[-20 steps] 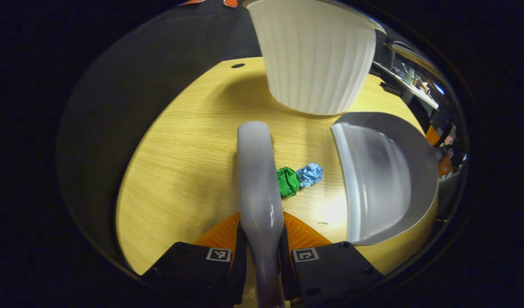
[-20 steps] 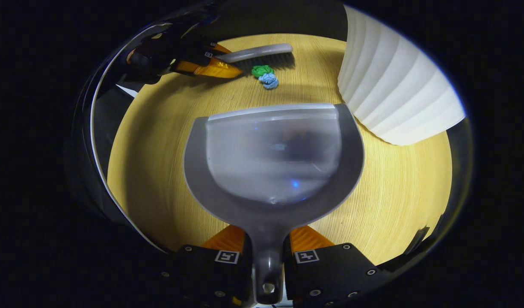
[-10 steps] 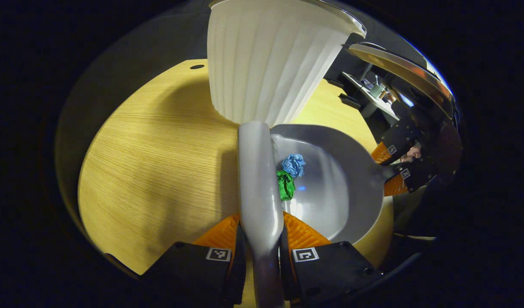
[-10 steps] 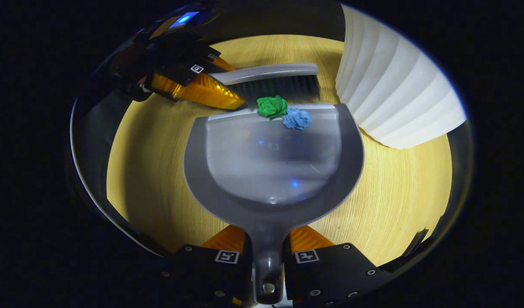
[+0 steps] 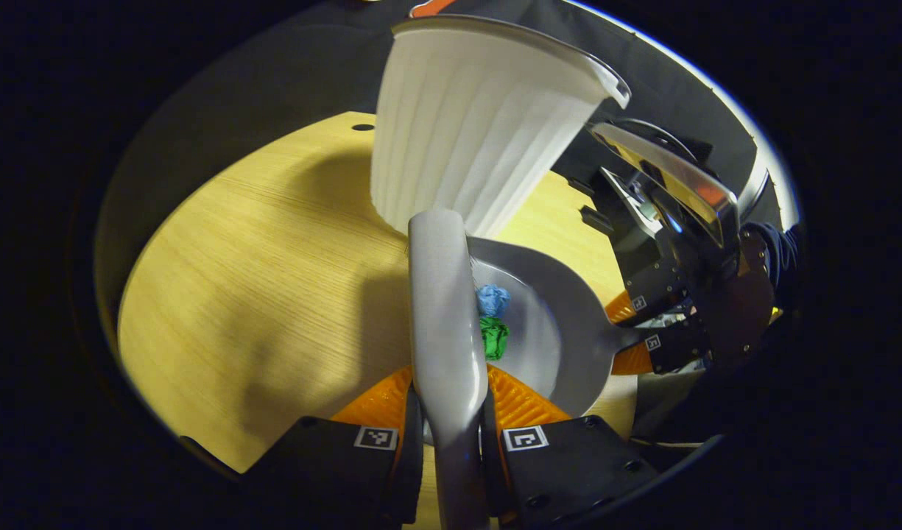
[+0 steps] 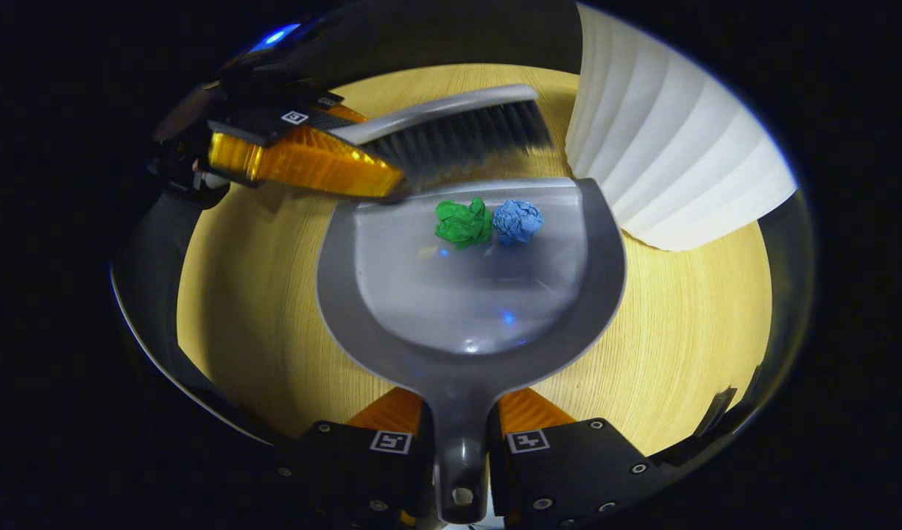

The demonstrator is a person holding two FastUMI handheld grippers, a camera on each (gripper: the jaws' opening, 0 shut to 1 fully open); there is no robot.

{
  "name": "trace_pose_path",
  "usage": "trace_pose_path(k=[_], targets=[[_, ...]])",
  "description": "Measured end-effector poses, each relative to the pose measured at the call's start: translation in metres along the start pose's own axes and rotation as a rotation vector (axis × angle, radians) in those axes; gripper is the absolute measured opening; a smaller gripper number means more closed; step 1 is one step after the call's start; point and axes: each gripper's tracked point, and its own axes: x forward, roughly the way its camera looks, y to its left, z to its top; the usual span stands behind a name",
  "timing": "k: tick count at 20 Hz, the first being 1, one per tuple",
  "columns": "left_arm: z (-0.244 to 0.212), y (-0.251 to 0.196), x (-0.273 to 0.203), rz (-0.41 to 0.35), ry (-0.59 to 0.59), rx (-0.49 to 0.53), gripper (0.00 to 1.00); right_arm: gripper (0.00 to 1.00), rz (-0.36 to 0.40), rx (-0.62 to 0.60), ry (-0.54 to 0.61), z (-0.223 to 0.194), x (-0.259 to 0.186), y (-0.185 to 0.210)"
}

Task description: Pick up the small broom and dustpan from the desktop, sweep the trash into the dustpan with the broom, and then empty the trash into the garbage bin.

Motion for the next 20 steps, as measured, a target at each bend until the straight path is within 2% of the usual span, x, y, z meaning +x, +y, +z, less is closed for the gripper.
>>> trace_pose_path(k=[2, 3, 4, 8, 12, 15, 16, 17, 20], targets=[[-0.005, 0.010, -0.015, 0.047, -0.019, -0.039, 0.38, 0.33, 0.001, 0.007, -0.009, -0.004, -0.003, 0.002], [-0.009, 0.011, -0.018, 0.073, -0.023, -0.062, 0.38, 0.25, 0.004, 0.011, -0.013, -0.006, -0.001, -0.002], [-0.012, 0.014, -0.021, 0.101, -0.031, -0.090, 0.38, 0.33, 0.006, 0.015, -0.017, -0.008, -0.002, -0.006], [-0.029, 0.026, -0.037, 0.224, -0.042, -0.214, 0.38, 0.33, 0.007, 0.033, -0.024, -0.018, 0.000, -0.013], [-0.052, 0.015, -0.047, 0.334, -0.022, -0.288, 0.38, 0.33, -0.009, 0.070, -0.030, -0.017, -0.001, -0.017], [-0.065, 0.007, -0.052, 0.399, -0.019, -0.349, 0.38, 0.33, -0.046, 0.111, -0.045, -0.016, -0.003, -0.026], [-0.069, 0.003, -0.054, 0.413, -0.019, -0.369, 0.38, 0.41, -0.063, 0.127, -0.053, -0.013, -0.005, -0.031], [-0.073, -0.002, -0.056, 0.422, -0.021, -0.385, 0.38, 0.33, -0.085, 0.141, -0.064, -0.011, -0.008, -0.036], [-0.084, -0.016, -0.058, 0.444, -0.011, -0.421, 0.38, 0.33, -0.172, 0.173, -0.084, -0.010, -0.020, -0.066]])
